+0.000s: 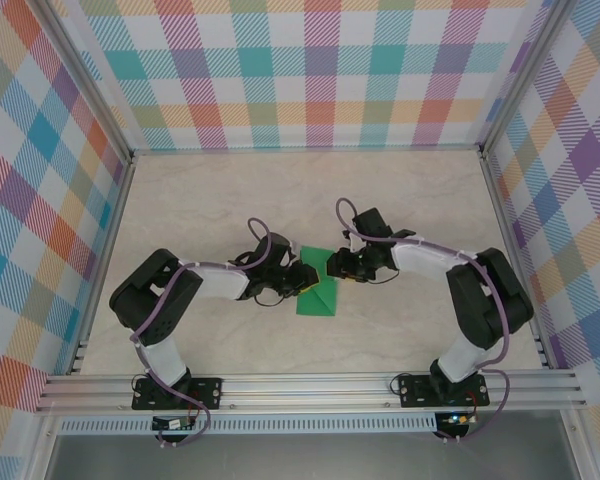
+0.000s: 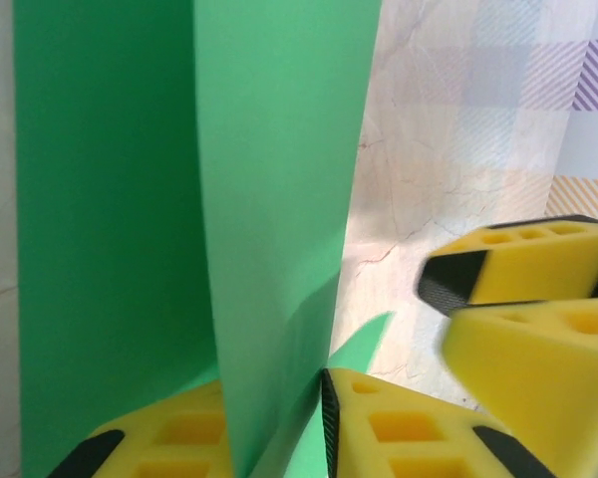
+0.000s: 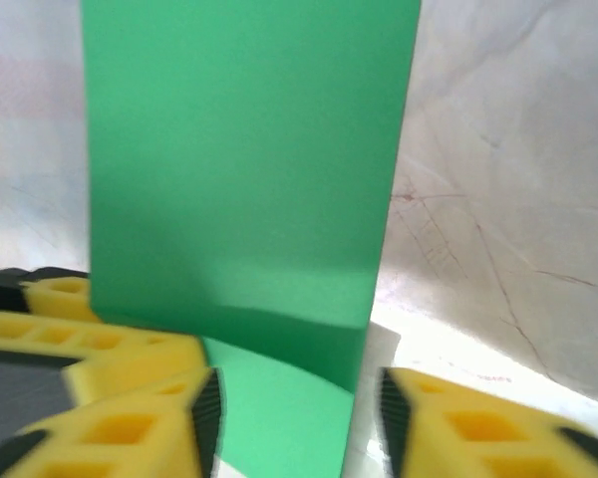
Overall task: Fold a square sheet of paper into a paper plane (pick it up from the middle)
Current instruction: Turn over the paper at the center of the table.
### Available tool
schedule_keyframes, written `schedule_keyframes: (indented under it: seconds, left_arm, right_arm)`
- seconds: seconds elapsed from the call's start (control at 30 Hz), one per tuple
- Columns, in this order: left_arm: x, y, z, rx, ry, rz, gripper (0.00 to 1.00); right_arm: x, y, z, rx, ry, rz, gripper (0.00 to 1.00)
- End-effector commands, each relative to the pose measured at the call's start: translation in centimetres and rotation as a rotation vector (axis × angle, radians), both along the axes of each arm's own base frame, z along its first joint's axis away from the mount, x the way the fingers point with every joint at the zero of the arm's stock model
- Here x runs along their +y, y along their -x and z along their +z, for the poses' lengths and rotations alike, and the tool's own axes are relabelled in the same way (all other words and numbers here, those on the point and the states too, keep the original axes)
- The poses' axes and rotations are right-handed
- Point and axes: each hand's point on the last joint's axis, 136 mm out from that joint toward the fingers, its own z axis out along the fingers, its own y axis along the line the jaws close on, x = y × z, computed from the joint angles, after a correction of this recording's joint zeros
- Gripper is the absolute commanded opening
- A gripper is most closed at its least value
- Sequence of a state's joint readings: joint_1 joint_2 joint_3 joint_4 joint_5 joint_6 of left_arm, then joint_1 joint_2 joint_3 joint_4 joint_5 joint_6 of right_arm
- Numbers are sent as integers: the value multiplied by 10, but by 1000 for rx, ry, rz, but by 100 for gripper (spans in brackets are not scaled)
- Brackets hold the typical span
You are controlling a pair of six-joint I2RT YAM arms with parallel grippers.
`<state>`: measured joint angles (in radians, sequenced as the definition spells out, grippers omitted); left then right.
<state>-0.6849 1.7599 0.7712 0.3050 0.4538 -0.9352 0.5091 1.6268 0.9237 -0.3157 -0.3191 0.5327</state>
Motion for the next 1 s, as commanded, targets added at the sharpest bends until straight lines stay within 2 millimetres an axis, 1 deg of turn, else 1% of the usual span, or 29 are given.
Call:
schedule_keyframes:
  seconds: [0.0, 0.03, 0.17, 0.27, 0.37, 0.47, 0.57, 0.63, 0.73, 0.8, 0.87, 0.97]
  left_arm:
    - [-5, -3, 3, -52, -24, -48, 17]
    - [-4, -3, 3, -60, -31, -56, 15]
    - [-1, -5, 8, -98, -75, -82, 10]
    - [5, -5, 23, -140, -126, -108, 8]
    - [20, -4, 48, -197, -233, -146, 8]
    - [48, 0, 79, -264, -387, -170, 8]
    - [81, 2, 111, -331, -560, -183, 8]
    - [105, -3, 133, -388, -690, -161, 7]
    - [142, -12, 157, -435, -911, -113, 7]
    - [161, -21, 169, -458, -1063, -96, 7]
    - [177, -29, 176, -485, -1260, -85, 7]
    - [191, -42, 169, -486, -1532, -122, 7]
  right_arm:
    - [-19, -8, 24, -81, 40, -90, 61]
    - [-24, -9, 31, -100, 52, -117, 65]
    - [-44, -11, 53, -170, 97, -199, 75]
    - [-58, -9, 71, -219, 126, -244, 80]
    - [-71, -3, 84, -250, 151, -283, 85]
    - [-86, 3, 95, -283, 170, -336, 92]
    - [-96, 10, 104, -312, 178, -365, 99]
    - [-100, 13, 108, -326, 181, -375, 100]
    - [-104, 15, 112, -336, 184, -391, 100]
    - [-106, 15, 114, -337, 181, -405, 100]
    - [-106, 13, 116, -338, 173, -424, 100]
    - [-109, 13, 117, -331, 182, -449, 100]
